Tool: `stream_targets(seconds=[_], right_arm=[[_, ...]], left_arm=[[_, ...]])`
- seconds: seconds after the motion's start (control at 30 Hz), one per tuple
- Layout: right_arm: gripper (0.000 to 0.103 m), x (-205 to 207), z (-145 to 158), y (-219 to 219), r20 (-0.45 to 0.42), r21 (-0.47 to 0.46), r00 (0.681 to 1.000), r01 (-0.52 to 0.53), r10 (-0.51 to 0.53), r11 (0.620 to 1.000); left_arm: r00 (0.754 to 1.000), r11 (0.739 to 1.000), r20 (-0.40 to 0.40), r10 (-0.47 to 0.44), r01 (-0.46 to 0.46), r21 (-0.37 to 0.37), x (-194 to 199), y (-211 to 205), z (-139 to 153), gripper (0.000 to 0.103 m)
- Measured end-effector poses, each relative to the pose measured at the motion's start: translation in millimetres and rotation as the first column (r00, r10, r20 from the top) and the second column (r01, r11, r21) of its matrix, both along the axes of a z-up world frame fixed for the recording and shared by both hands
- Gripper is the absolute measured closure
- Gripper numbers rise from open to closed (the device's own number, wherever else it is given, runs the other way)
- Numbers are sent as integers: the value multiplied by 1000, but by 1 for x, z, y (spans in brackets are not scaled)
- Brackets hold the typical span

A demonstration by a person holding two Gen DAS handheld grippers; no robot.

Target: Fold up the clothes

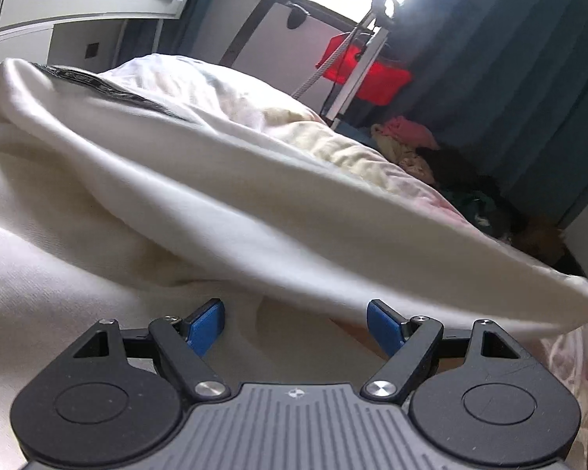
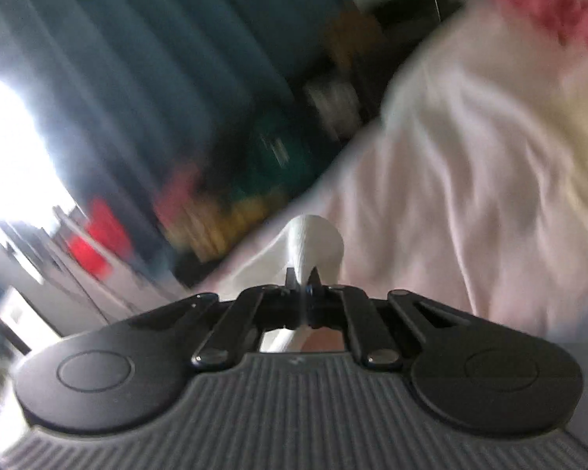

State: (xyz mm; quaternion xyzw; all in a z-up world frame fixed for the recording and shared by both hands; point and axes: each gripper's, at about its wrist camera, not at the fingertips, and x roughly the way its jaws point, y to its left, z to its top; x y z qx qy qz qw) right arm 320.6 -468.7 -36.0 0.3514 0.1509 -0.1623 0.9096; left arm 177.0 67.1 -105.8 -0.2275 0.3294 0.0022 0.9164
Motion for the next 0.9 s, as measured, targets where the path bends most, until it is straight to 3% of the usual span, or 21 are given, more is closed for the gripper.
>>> stream_targets(seconds=[0.03,0.1,0.2,0.33,0.43,0.57,0.67,0.8,0.83,0.9], right_arm=[[97,-14,7,-2,46,-33,999,18,-17,999],[97,-43,0,-7,50,-113,997,68,-63,991],[97,-81,-45,-19,-92,-162,987,118,-135,980],[97,-125,-107,-39,-238,-67,954,171,-182,983],[97,-135,-107,-41,-221,-38,957,181,-185,983],[97,-137,-90,-29,-196,-120,962,172,-193,978],[94,-135,-108,-27,-277,-151,945,135,-173,979],[91,-132,-115,-26,-362,-144,931,5,-58,990],[84,-135,-107,-20,-367,-178,930,-37,-32,983],[53,-145,-90,-3,-354,-245,935,-96,4,965]], left_arm=[[1000,1000,0,-4,4,-4,-2,1,1,22],[1000,1000,0,-11,11,-15,-5,2,2,22],[1000,999,8,-25,25,-20,-12,3,6,22],[999,999,14,-46,46,19,-21,-2,11,22],[999,998,28,-46,45,49,-27,-4,17,22],[997,993,52,-57,51,105,-32,-9,26,22],[996,988,61,-68,59,144,-37,-14,30,21],[995,986,56,-78,69,150,-38,-18,32,21],[995,985,58,-85,75,152,-40,-20,33,21],[993,983,59,-100,89,161,-43,-23,35,21]])
